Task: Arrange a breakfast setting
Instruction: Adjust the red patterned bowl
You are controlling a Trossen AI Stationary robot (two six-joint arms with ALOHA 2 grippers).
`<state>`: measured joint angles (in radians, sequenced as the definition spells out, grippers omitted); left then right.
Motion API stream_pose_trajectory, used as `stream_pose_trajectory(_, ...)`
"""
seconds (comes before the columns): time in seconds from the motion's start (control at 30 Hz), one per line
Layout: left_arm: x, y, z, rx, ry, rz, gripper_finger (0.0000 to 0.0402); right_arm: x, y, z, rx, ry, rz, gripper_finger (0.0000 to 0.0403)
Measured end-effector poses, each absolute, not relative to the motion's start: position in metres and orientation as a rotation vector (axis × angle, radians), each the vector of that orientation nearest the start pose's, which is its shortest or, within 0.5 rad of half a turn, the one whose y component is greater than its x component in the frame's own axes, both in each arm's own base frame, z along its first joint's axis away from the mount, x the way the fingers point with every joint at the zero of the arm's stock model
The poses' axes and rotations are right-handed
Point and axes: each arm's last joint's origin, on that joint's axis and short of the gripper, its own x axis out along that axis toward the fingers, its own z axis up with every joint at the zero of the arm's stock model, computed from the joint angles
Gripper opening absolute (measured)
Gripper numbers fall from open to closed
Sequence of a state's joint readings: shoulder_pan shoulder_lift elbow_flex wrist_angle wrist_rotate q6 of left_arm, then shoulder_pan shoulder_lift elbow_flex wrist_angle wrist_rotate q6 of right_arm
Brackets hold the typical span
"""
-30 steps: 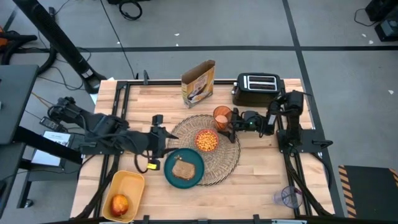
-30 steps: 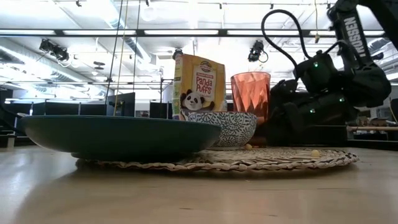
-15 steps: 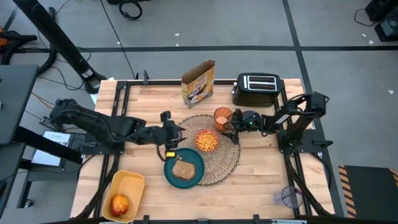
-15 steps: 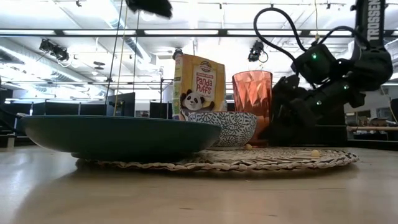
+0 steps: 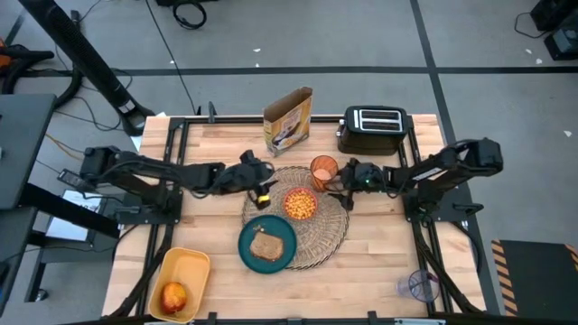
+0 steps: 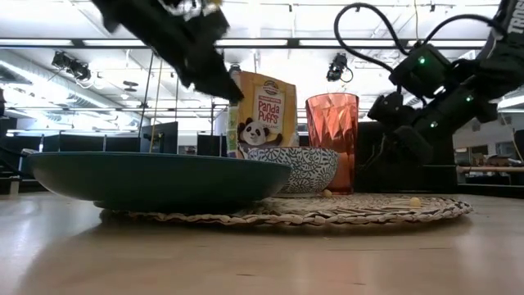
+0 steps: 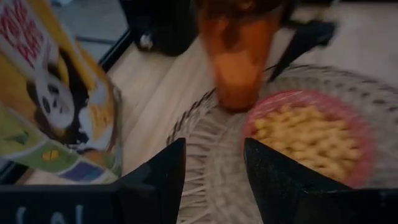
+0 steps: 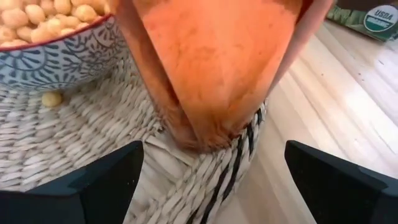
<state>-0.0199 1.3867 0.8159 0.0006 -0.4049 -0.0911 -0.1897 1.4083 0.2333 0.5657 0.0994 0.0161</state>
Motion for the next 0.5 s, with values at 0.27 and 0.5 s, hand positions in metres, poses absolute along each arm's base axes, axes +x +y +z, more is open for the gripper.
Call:
stream_pose_trajectory(0.27, 0.316, 0.033, 0.187, 0.068, 0.609, 0.413, 0.0171, 0.195, -0.03, 0.114, 0.059, 0.639, -0.309, 0.0399)
stream_pose_trajectory(0.5, 0.329, 0.055, 0.163, 0.058, 0.604, 0.39, 0.0171, 0.193, -0.019, 0.123, 0.078, 0.604, -0.276, 0.0399)
